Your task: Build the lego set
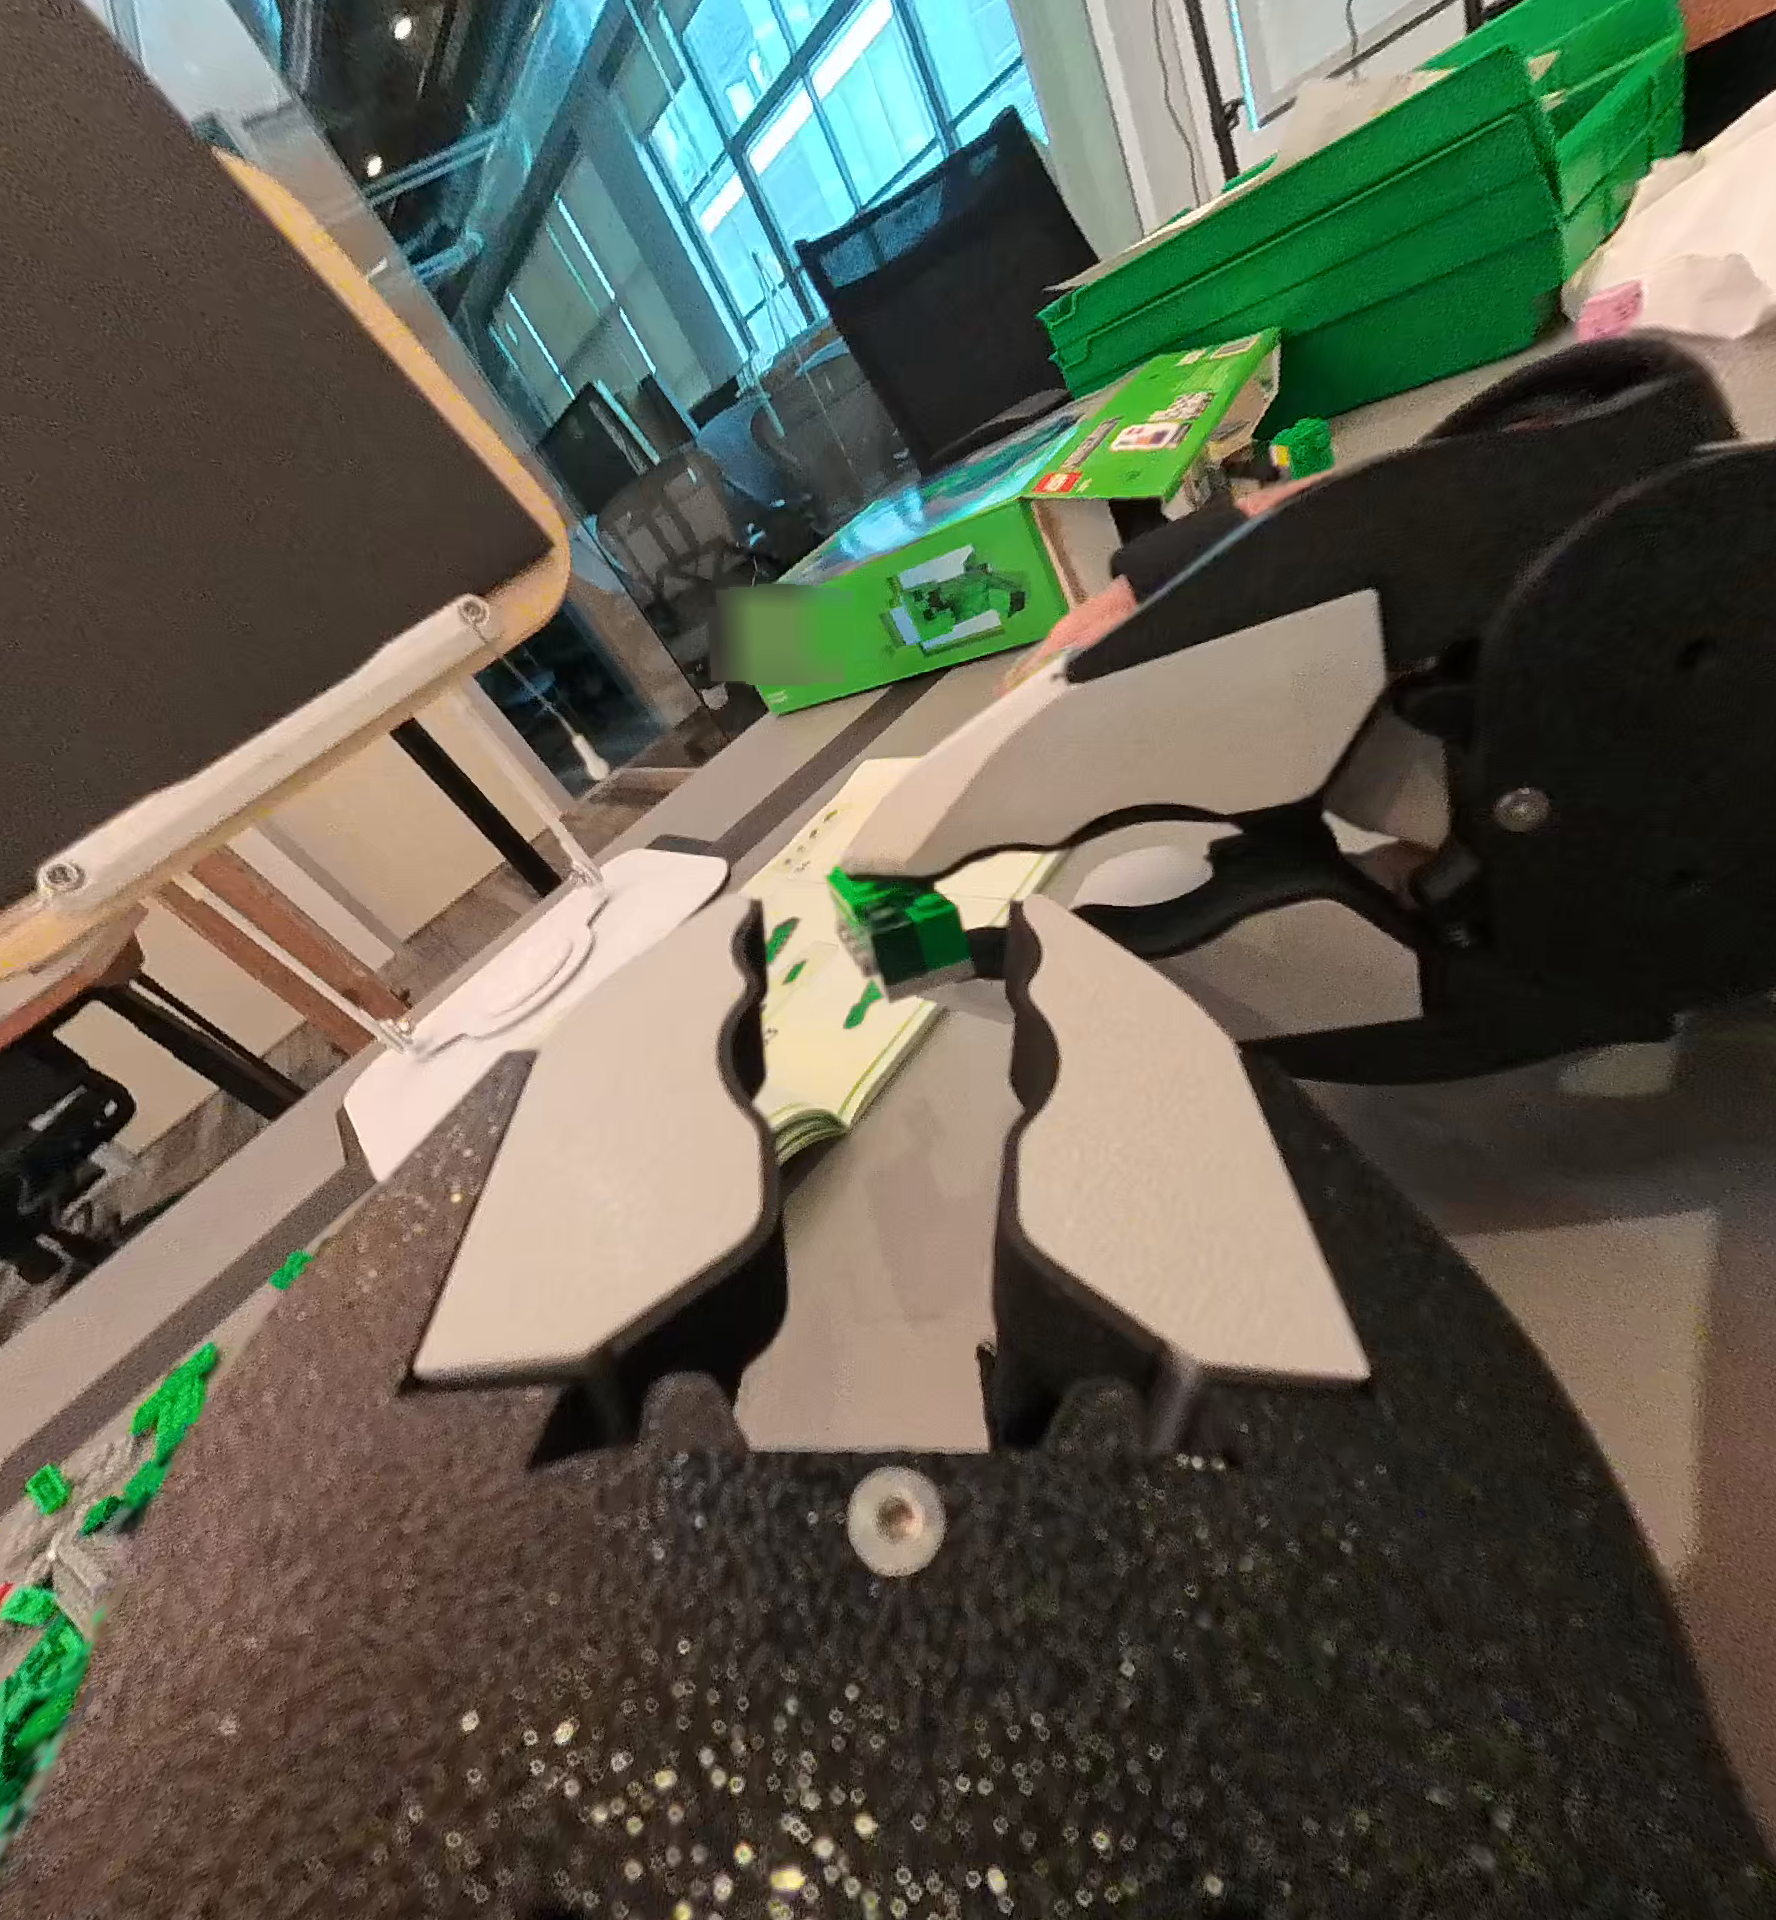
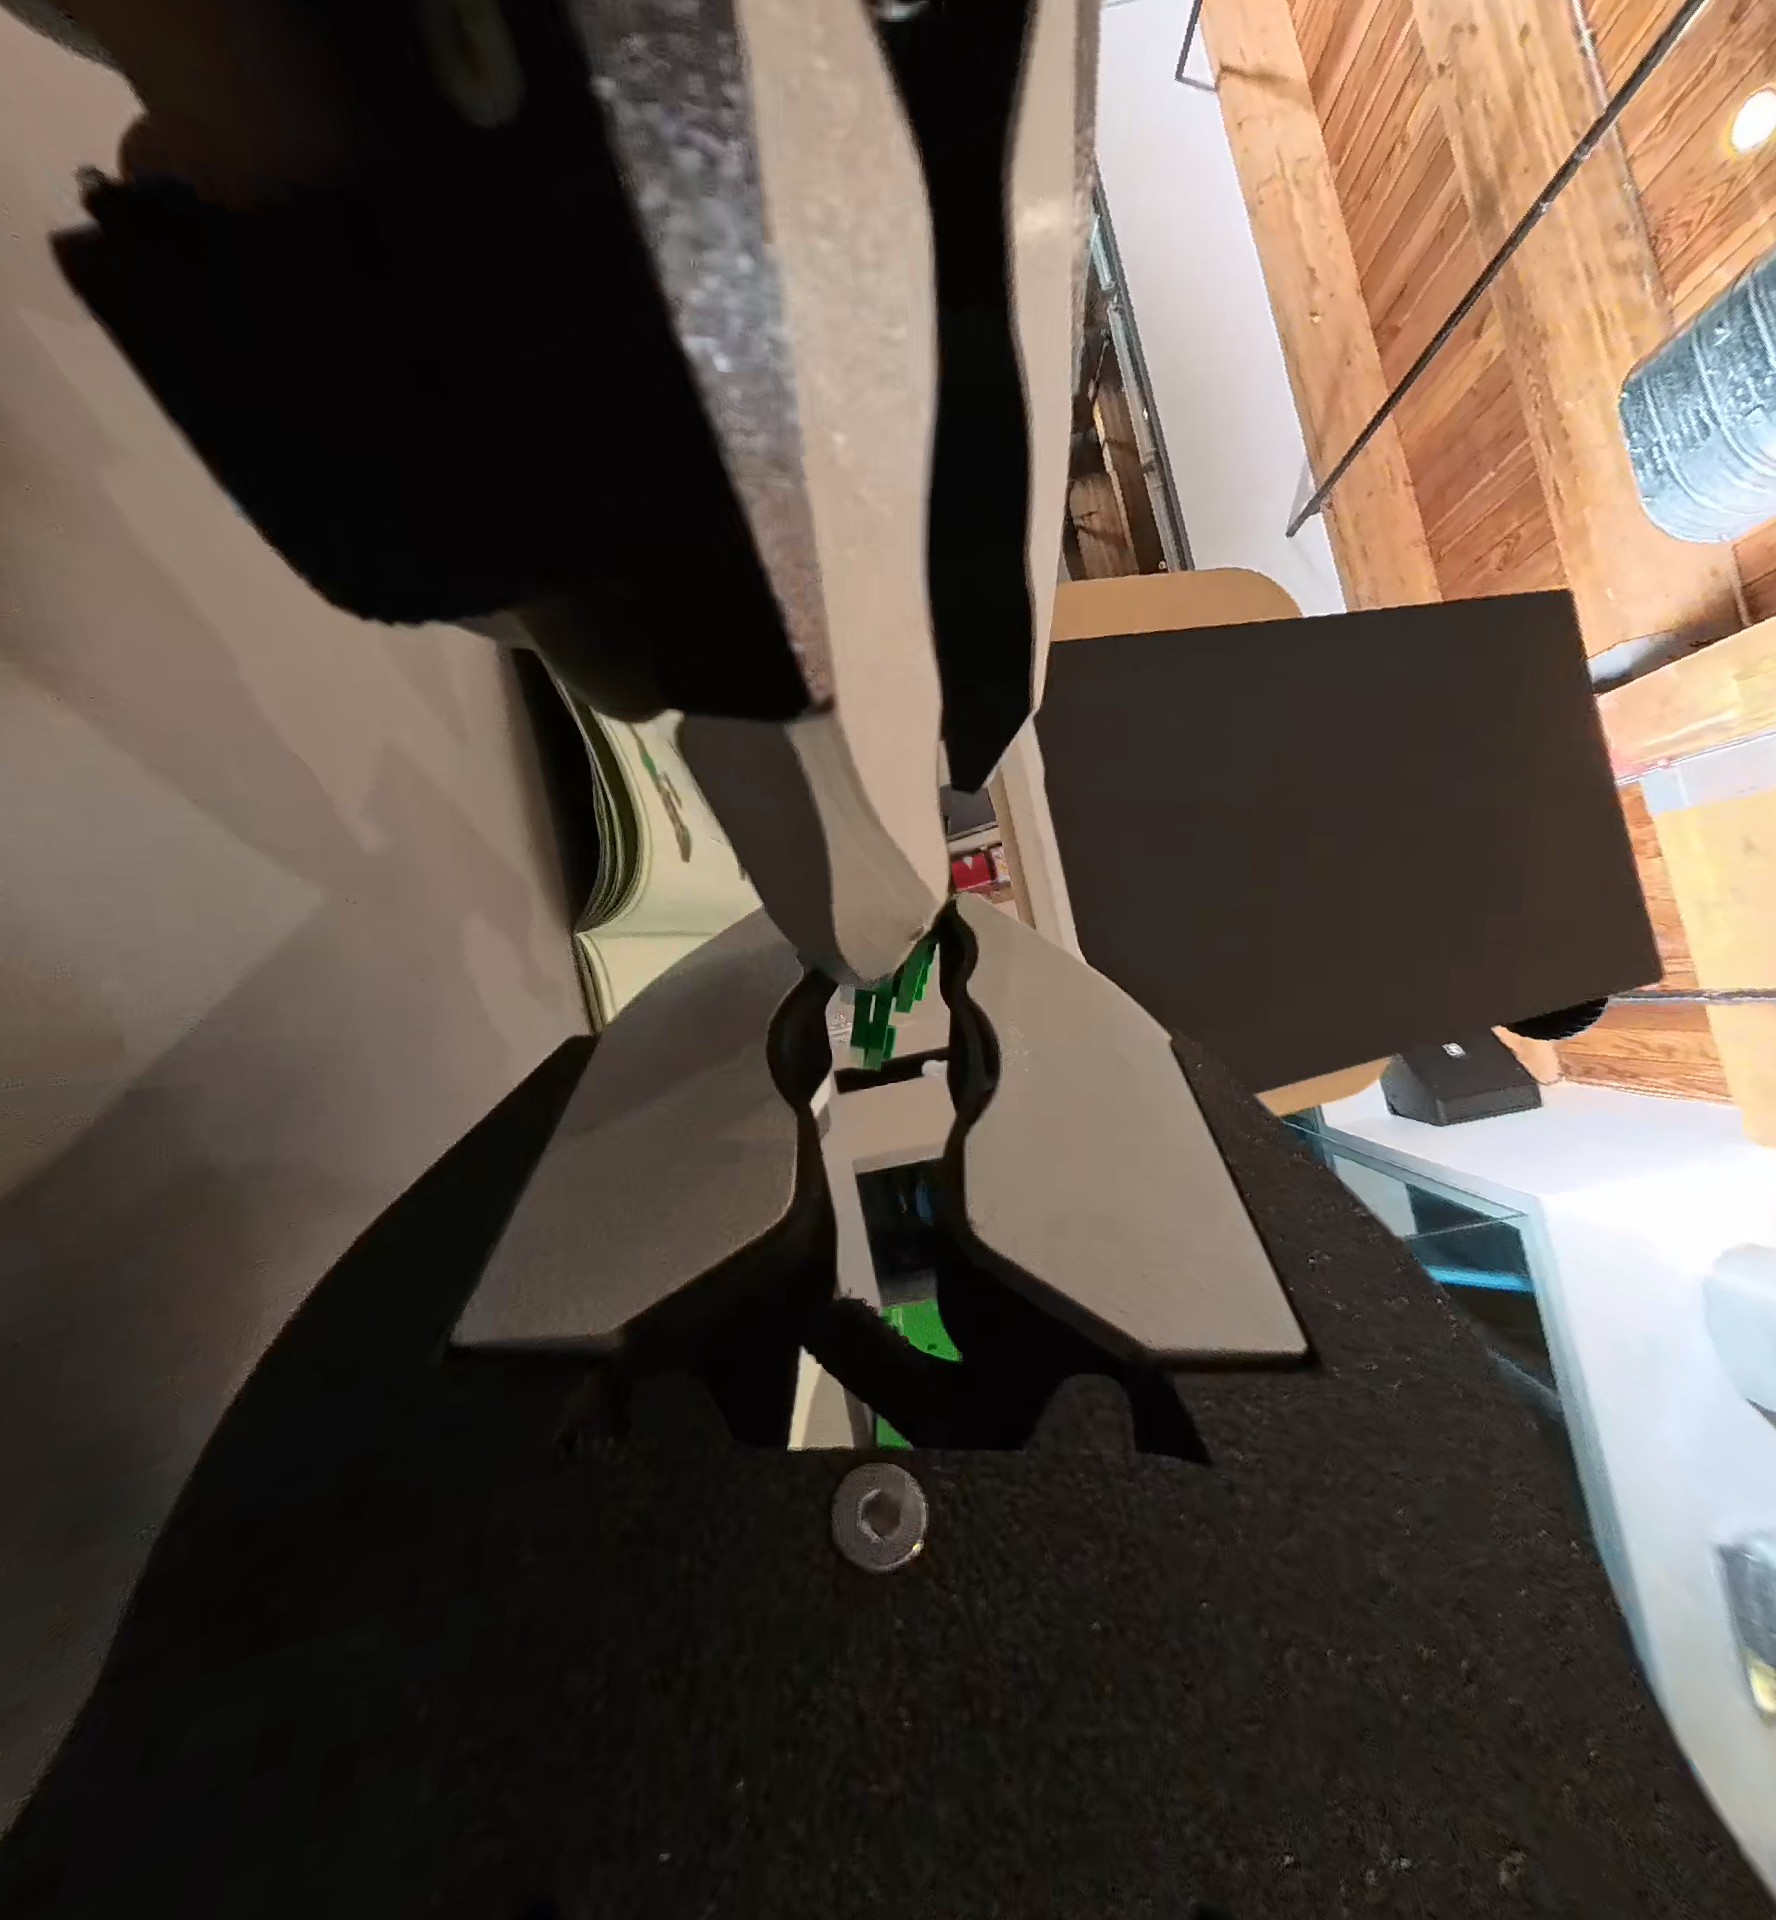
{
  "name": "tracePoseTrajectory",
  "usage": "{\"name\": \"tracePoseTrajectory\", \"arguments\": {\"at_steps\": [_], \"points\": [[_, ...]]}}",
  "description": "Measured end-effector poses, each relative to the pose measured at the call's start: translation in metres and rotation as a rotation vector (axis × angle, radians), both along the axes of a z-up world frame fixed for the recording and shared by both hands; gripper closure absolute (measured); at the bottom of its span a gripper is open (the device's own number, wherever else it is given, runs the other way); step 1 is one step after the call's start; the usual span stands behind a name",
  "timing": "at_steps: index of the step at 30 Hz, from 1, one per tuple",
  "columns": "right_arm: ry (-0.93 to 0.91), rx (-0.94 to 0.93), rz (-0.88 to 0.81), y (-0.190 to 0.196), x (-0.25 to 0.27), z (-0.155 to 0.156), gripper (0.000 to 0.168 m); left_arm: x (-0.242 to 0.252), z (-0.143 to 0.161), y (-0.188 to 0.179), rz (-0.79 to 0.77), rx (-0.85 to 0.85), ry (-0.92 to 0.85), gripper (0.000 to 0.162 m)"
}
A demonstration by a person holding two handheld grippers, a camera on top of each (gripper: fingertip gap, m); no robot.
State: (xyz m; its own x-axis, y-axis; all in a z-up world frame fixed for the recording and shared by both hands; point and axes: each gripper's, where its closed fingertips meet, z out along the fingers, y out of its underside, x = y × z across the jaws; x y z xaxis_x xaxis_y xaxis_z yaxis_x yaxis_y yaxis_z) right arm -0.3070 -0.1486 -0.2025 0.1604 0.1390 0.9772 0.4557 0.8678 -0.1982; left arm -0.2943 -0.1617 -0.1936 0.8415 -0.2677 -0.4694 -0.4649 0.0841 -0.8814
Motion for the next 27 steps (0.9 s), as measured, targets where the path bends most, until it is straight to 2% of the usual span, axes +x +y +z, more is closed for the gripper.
{"name": "tracePoseTrajectory", "arguments": {"at_steps": [6,12,16,27], "points": [[-0.013,0.080,0.001,-0.0039,-0.0016,0.0007,0.151,-0.0049,-0.0016,0.0007,-0.004,-0.028,-0.043,0.112],[-0.016,0.150,-0.015,-0.0057,-0.0021,0.0029,0.151,-0.0078,-0.0039,0.0019,0.022,-0.062,-0.067,0.122],[-0.023,0.192,-0.033,-0.0060,-0.0020,0.0033,0.151,-0.0023,-0.0065,0.0005,-0.001,-0.082,-0.071,0.140],[-0.014,0.128,0.013,-0.0086,-0.0028,0.0007,0.151,-0.0062,-0.0084,-0.0002,-0.093,-0.186,-0.286,0.144]]}}
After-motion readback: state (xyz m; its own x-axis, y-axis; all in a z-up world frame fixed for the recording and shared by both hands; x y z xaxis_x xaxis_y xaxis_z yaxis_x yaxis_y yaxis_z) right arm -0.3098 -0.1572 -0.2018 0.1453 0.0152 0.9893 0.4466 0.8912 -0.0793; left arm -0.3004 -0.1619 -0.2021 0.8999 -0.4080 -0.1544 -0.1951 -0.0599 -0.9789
